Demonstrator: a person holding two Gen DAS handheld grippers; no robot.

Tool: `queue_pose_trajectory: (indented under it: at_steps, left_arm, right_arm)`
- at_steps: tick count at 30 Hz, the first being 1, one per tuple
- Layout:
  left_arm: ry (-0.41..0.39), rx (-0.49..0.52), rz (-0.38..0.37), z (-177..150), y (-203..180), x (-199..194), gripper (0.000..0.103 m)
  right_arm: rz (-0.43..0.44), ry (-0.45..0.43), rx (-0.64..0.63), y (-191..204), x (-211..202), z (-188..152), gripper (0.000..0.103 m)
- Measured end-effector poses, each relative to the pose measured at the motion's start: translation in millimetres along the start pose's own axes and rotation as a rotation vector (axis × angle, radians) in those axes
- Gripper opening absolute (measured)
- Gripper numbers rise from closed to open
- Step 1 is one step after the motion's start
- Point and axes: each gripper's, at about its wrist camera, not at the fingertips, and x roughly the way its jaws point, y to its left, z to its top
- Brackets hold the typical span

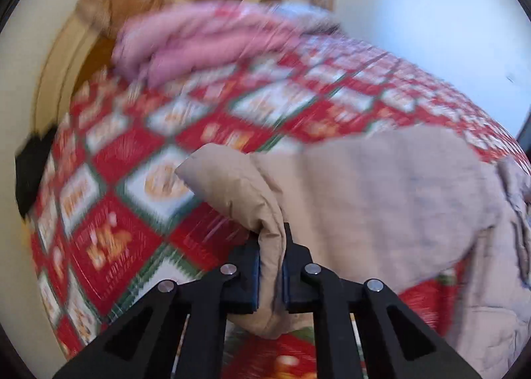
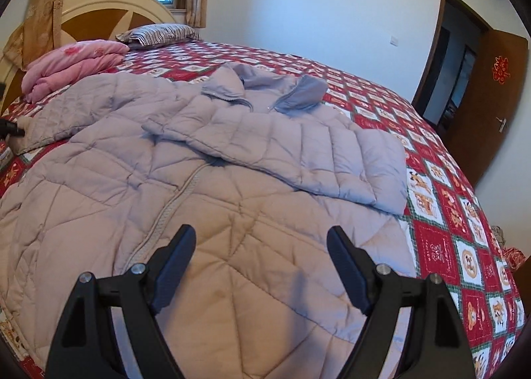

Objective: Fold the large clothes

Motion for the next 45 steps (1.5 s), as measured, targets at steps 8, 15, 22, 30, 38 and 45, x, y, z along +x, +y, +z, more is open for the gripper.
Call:
queue_pose_trajectory:
  at_steps: [8, 15, 22, 30, 38, 45]
  left_arm:
    - [-0.236, 0.230, -0.181, 24.4, -148.1, -109.1, 0.008]
    - [-0.262, 0.379, -0.390, -17.2, -279.3, -148.0, 0.015]
    - [-0.323, 0.509, -0.425, -65.8, -351.0, -177.8, 0.082]
    - [-0.384, 0.457, -0.225, -37.4, -290.0, -132.4, 0.088]
    - [-0.196, 0.272, -0.066, -16.7, -197.1, -46.6, 0.088]
    - [-0.099, 0.249, -0.043, -32.6, -174.1, -7.9, 0.088]
  right_arm:
    - [-0.035, -0.024, 0.100, -25.5, -5.3, 1.0, 0.083]
    - [-0.056, -0.022, 0.165, -48.7, -14.2, -12.2, 0.083]
    - [-0.071, 0.012, 0.231, -76.6, -14.2, -22.8, 0.083]
    - [0.006, 0.025, 0.267, -74.3, -8.4, -7.7, 0.084]
    - [0.207, 0.056, 0.255, -10.3, 30.5, 50.4, 0.084]
    - [0.306, 0.217, 0.284, 36.2, 96.4, 62.9, 0.055]
